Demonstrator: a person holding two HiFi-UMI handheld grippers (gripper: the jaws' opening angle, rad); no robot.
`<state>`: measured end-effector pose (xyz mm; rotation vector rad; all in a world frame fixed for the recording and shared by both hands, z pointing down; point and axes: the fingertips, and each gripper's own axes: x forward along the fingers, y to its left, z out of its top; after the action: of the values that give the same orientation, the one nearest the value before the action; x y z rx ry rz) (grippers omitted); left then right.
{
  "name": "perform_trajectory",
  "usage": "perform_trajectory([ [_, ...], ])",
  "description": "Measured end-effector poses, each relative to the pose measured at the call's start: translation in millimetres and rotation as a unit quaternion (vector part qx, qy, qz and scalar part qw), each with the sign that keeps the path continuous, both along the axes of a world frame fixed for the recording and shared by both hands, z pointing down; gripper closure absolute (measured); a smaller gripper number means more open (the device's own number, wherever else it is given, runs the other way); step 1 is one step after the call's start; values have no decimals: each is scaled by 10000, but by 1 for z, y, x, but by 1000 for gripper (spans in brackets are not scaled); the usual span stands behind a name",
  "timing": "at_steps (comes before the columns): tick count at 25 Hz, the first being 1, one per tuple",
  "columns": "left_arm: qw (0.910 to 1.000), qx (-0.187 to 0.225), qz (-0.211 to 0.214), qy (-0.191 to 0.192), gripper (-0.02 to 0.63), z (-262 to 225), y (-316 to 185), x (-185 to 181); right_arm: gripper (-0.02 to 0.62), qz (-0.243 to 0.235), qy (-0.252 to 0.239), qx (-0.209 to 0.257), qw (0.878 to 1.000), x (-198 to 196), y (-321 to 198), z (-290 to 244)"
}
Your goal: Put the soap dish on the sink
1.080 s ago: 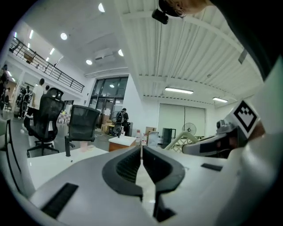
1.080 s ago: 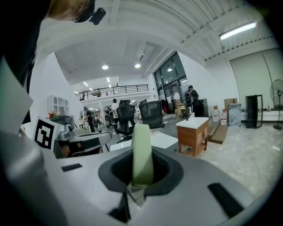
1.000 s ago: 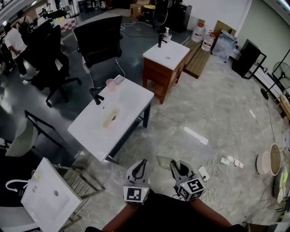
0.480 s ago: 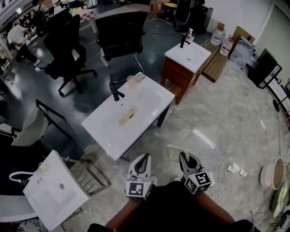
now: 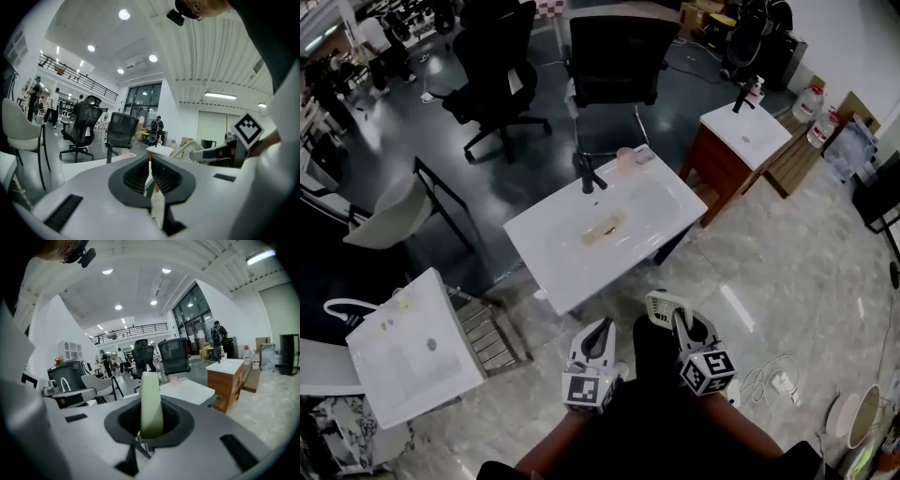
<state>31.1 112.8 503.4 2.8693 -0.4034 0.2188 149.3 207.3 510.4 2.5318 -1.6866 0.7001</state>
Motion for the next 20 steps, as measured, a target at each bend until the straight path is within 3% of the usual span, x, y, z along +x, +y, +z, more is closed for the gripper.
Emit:
perform_trajectory([
  [7, 9967, 146, -789, -157, 586, -2, -55, 4, 566, -745, -149, 137, 9970, 26, -69, 11],
  [13, 9870, -6, -1529, -486, 586, 11, -91, 17, 566, -1254, -374, 239, 9911, 65, -124, 19],
  [20, 9782, 35, -1969, -653, 586, 15, -130, 45, 566, -1734, -584, 204, 9829, 107, -178, 39],
])
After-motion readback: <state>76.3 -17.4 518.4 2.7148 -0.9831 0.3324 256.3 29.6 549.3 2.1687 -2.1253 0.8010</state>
